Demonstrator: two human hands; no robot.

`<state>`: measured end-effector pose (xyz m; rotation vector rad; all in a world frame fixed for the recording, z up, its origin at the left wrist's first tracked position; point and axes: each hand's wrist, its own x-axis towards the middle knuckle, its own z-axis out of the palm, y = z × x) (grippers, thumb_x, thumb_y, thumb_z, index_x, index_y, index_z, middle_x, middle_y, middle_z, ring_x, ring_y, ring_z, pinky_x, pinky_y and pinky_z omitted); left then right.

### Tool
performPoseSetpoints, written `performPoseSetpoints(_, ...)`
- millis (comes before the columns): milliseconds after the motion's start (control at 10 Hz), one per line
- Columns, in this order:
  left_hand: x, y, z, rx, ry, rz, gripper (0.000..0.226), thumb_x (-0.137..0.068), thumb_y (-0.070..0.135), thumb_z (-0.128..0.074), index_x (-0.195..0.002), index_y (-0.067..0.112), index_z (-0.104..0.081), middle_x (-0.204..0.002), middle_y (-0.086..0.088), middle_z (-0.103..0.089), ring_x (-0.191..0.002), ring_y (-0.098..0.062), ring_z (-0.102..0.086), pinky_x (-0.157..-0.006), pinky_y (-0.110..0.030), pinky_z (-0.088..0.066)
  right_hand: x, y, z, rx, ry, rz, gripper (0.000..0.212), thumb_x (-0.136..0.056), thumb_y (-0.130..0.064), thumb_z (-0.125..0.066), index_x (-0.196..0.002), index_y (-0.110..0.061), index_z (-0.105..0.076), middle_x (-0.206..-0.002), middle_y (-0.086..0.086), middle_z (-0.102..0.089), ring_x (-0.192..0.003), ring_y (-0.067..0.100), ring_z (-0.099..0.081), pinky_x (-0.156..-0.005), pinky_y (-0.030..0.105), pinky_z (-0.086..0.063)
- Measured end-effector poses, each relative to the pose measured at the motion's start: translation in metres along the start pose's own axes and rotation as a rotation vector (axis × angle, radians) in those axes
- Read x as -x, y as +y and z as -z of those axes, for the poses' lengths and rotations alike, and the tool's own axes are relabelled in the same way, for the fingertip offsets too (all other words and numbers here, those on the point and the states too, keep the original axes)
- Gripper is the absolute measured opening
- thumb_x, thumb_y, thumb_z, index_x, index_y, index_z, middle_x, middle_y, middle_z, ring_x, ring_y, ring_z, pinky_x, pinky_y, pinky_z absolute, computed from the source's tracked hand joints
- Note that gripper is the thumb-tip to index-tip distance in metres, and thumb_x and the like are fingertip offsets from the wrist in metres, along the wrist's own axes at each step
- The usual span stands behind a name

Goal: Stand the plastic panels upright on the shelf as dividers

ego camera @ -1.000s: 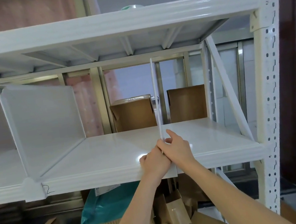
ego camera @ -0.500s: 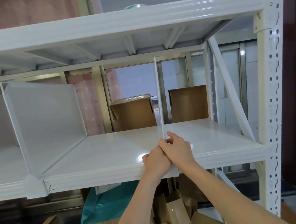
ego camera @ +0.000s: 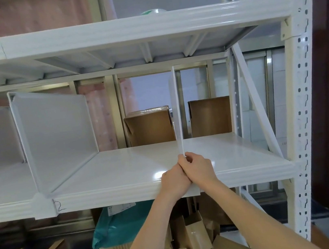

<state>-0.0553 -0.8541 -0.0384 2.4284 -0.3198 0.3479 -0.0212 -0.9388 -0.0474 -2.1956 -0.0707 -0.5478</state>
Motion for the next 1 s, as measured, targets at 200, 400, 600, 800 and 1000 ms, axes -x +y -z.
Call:
performPoseSetpoints(200,0.007,-0.021,0.005,-0.213,-0.041,-0.211,0.026,-0.096,0.029,-0.047,-0.116,0.018,-0.057,-0.107,-0.005,-0.068,-0.094,-0.017,-0.063,-0.089,-0.030,-0.051,0.005,0.003,-0.004,0.087,-0.090,0.042,0.058,-0.094,-0.059,-0.034,-0.126,-0.015,-0.054,-0.115,0.004,-0.066,-0.103,0.020,-0.064,-0.091,0.033,-0.053)
performPoseSetpoints(400,0.019,-0.072,0.025,-0.607,-0.025,-0.204,0.058,-0.096,0.044,-0.038,-0.148,0.021,-0.023,-0.157,-0.002,-0.024,-0.145,-0.023,-0.021,-0.120,-0.040,-0.016,0.018,0.014,-0.017,0.296,0.006,0.136,0.064,-0.086,-0.068,-0.033,-0.128,-0.021,-0.049,-0.115,-0.001,-0.065,-0.099,0.015,-0.062,-0.091,0.035,-0.054)
performPoseSetpoints(600,0.037,-0.100,0.057,-0.659,-0.060,-0.137,0.062,-0.098,0.034,-0.038,-0.151,0.018,-0.011,-0.160,-0.002,-0.012,-0.147,-0.021,-0.013,-0.121,-0.035,-0.011,0.033,0.012,-0.019,0.476,0.139,0.157,0.050,-0.093,-0.057,-0.037,-0.119,-0.016,-0.051,-0.108,0.000,-0.065,-0.098,0.016,-0.060,-0.102,0.035,-0.044)
performPoseSetpoints(800,0.061,-0.105,0.071,-0.696,-0.070,-0.121,0.063,-0.098,0.028,-0.039,-0.151,0.014,-0.009,-0.160,-0.005,-0.011,-0.146,-0.024,-0.014,-0.120,-0.037,-0.016,0.047,0.013,-0.016,0.533,0.136,0.208,0.041,-0.093,-0.046,-0.046,-0.123,-0.017,-0.044,-0.115,0.001,-0.061,-0.102,0.016,-0.059,-0.103,0.035,-0.044)
performPoseSetpoints(1000,0.097,-0.128,0.116,-0.766,-0.103,-0.122,0.057,-0.096,0.035,-0.038,-0.146,0.010,-0.024,-0.153,-0.007,-0.031,-0.140,-0.026,-0.028,-0.117,-0.040,-0.024,0.082,-0.020,-0.025,0.587,0.075,0.042,0.059,-0.092,-0.036,-0.048,-0.141,-0.009,-0.028,-0.139,0.014,-0.043,-0.126,0.030,-0.046,-0.106,0.041,-0.042)
